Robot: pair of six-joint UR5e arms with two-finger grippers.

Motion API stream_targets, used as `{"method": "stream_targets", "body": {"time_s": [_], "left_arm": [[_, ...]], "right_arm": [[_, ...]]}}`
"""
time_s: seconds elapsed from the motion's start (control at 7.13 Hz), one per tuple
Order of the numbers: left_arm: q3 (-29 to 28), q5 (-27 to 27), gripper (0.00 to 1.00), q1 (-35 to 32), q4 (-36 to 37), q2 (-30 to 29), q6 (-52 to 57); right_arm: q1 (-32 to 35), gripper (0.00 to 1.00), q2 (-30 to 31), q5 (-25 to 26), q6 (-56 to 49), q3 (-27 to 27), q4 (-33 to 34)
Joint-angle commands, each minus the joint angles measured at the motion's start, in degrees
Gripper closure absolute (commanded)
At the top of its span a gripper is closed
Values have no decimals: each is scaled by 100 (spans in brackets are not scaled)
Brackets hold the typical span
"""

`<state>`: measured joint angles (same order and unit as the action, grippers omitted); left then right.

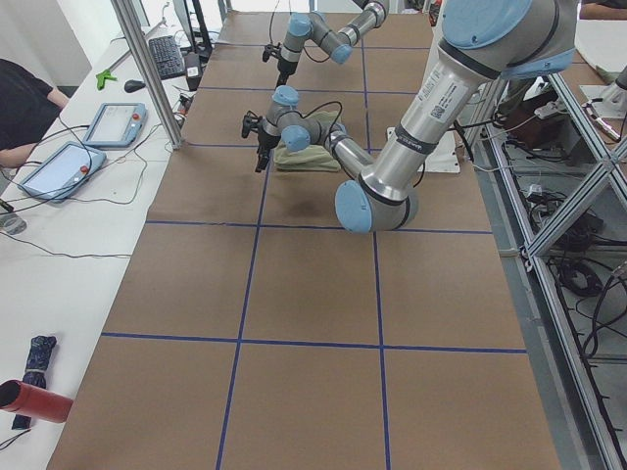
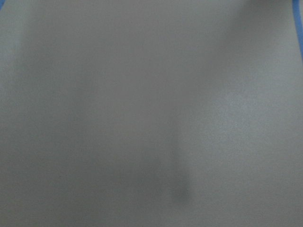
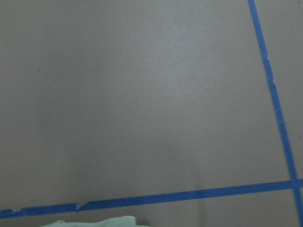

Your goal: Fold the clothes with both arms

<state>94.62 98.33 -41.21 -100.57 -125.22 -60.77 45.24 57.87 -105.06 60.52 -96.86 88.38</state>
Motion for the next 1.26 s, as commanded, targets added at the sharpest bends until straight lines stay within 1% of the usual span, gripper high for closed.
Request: {"method": "stream_targets", "body": {"time_s": [0.0, 0.14, 0.28, 0.42, 0.56, 0.7, 0.84, 0.98, 1.12], "left_arm": [[2262, 605, 0, -560, 1631, 959, 1386], [2768, 930, 0, -1059, 2029, 1399, 2262], [2842, 1343, 0, -1786, 2085, 1821, 3385], [2800, 1869, 0, -2672, 2086, 2295, 4675], [2790, 2361, 0, -3412, 2007, 2979, 5462], [2573, 2357, 0, -3628, 2006, 3403, 5357], [2040, 2384, 0, -3961, 1928, 3407, 5434], [1556, 2453, 0, -4347, 1510, 3460, 5722], [1290, 2976, 0, -4621, 1427, 3904, 6343]], "right_arm": [[1261, 0, 319, -977, -2741, -752, 1666], [2155, 0, 704, -1512, -4417, -878, 2135], [3043, 0, 1187, -1979, -5800, -862, 2261], [3696, 0, 1679, -2349, -6293, -853, 2289], [3972, 0, 2423, -2422, -6367, -896, 2193], [3992, 0, 2944, -2397, -6359, -931, 1940], [3992, 0, 3306, -2414, -6298, -923, 1790], [3992, 0, 3414, -2423, -6315, -940, 1710], [3992, 0, 3520, -2466, -6280, -932, 1700]]}}
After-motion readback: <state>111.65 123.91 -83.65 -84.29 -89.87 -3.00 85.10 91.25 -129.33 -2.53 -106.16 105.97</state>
